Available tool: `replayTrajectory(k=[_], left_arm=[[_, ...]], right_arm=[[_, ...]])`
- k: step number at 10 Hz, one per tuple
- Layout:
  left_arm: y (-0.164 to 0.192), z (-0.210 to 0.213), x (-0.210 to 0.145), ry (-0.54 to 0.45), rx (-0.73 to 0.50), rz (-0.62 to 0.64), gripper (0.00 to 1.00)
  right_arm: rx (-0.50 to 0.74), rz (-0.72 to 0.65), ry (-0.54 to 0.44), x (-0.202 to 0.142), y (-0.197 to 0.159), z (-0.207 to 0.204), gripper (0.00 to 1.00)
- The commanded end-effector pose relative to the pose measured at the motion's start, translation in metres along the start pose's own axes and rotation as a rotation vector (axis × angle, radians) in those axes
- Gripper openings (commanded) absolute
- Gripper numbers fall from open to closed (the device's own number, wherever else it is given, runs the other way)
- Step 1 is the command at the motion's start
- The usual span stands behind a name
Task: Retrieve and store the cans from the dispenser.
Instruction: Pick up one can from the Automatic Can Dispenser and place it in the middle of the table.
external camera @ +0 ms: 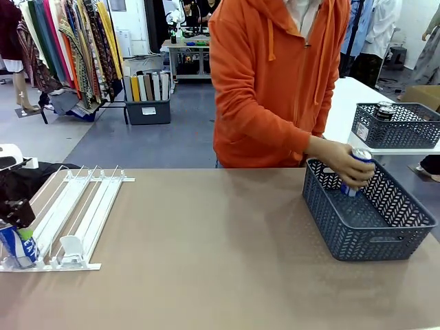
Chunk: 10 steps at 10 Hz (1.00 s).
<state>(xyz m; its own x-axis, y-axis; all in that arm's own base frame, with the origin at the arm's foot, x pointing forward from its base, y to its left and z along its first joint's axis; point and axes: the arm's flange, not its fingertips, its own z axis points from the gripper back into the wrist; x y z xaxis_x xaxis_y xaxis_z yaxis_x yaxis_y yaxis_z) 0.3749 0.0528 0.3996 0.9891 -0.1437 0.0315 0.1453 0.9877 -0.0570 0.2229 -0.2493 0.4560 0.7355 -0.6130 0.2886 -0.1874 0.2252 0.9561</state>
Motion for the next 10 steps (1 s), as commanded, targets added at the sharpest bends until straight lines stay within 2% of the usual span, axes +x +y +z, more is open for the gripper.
replayTrajectory(k=[1,6,8,10], left_arm=[[-0.004,-0.001,-0.005,0.004,0.028,0.022,0.00],[-0.001,0.006,-0.005,-0.022,0.034,0.031,0.00],[-0.003,0.048,-0.013,-0.087,0.087,0.010,0.00],[-0.014,0.113,-0.031,-0.164,0.135,-0.044,0.00]], right_arm=[[0.010,0.015,-0.007,0.001,0.001,-0.001,1.00],[0.010,0.015,-0.007,0.001,0.001,-0.001,1.00],[0.010,0.015,-0.007,0.001,0.001,-0.001,1.00],[0.010,0.015,-0.007,0.001,0.001,-0.001,1.00]])
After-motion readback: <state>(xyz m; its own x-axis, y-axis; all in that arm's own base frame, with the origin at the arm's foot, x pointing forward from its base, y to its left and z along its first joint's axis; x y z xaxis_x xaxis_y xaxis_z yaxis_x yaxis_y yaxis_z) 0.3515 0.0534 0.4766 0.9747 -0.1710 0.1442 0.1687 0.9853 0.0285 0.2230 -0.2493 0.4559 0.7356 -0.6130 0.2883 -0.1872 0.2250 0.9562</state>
